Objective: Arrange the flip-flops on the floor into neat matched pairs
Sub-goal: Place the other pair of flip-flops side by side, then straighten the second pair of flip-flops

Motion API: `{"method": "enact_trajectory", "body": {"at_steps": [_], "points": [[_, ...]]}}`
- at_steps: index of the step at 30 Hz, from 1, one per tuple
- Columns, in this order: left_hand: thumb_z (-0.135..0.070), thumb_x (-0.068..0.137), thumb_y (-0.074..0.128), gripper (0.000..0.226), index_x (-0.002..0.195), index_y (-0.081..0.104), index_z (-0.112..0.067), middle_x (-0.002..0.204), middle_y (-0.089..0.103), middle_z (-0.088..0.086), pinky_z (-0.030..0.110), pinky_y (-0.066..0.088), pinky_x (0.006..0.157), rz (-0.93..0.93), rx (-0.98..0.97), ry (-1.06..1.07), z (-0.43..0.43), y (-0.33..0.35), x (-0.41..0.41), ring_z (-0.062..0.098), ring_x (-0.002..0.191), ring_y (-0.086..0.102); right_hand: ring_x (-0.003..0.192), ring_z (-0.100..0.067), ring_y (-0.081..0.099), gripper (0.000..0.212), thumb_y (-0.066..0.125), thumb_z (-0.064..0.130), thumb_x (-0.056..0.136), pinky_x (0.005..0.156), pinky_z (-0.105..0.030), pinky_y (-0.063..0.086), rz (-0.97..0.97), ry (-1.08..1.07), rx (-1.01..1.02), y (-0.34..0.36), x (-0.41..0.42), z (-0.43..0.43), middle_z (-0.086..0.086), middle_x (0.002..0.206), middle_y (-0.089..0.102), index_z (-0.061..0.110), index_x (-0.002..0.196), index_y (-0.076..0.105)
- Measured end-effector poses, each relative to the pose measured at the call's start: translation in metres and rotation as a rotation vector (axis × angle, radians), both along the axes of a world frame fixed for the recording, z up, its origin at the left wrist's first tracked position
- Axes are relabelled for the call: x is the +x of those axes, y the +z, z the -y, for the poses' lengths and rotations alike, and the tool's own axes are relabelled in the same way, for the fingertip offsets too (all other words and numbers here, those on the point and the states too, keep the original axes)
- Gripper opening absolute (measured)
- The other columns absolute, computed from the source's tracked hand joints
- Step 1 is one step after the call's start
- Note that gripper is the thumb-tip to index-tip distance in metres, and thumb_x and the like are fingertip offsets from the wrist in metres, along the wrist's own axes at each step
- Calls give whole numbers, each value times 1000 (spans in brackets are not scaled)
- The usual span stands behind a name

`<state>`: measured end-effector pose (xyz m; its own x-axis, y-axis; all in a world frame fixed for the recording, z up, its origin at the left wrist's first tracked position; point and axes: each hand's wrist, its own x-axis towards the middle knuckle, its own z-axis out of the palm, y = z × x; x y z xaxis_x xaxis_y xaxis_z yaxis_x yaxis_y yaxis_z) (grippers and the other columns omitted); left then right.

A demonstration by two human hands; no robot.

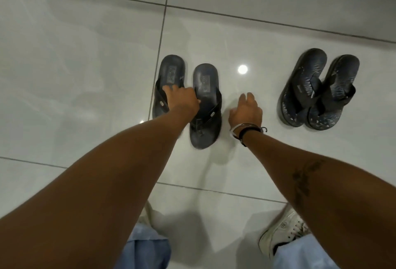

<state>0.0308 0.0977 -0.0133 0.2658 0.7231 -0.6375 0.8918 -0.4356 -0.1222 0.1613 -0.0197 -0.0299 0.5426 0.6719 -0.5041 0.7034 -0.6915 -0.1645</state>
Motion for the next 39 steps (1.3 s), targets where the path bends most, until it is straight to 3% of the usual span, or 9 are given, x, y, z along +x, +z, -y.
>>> {"method": "enact_trajectory", "body": {"at_steps": [3, 8, 15, 23, 29, 39], "points": [[-32, 89, 59, 17, 100, 64, -20, 87, 68, 3, 49, 33, 101, -108, 12, -73, 8, -4, 13, 28, 100, 60, 150, -26, 5, 83, 56, 39, 93, 122, -43, 13, -36, 108, -191, -14, 33, 3, -12, 163, 1, 5, 153, 10], [-28, 86, 66, 13, 95, 67, -19, 78, 67, 2, 45, 40, 95, -184, -1, -125, 22, -7, 14, 26, 87, 63, 150, -28, 1, 104, 68, 46, 85, 121, -44, 15, -166, 181, -305, -22, 43, -9, -13, 162, -13, 3, 153, 3], [-23, 88, 65, 8, 94, 67, -18, 83, 70, 2, 46, 32, 104, -91, 10, -57, 16, -8, 7, 24, 89, 64, 150, -30, -2, 110, 67, 52, 83, 122, -46, 11, -142, 229, -386, -22, 40, -12, -16, 160, -17, 3, 153, -2], [-32, 89, 60, 22, 103, 66, -16, 99, 73, 6, 60, 21, 110, -269, -60, -157, 25, -13, 8, 33, 115, 58, 149, -31, -10, 123, 63, 66, 77, 121, -49, 7, -115, 264, -475, -22, 35, -11, -18, 158, -25, 3, 151, -12], [-33, 87, 64, 23, 103, 66, -17, 102, 72, 7, 58, 22, 112, -270, -62, -120, 36, -13, 14, 34, 116, 57, 148, -34, -14, 130, 64, 70, 73, 122, -49, 5, -105, 249, -524, -20, 28, -15, -20, 156, -29, 1, 150, -16], [-25, 90, 61, 10, 93, 69, -20, 85, 71, 1, 52, 25, 108, -139, -29, -101, 31, -15, 9, 25, 99, 62, 148, -33, -13, 130, 59, 76, 71, 121, -50, 3, -116, 252, -488, -24, 33, -11, -19, 157, -27, 3, 151, -14]]}}
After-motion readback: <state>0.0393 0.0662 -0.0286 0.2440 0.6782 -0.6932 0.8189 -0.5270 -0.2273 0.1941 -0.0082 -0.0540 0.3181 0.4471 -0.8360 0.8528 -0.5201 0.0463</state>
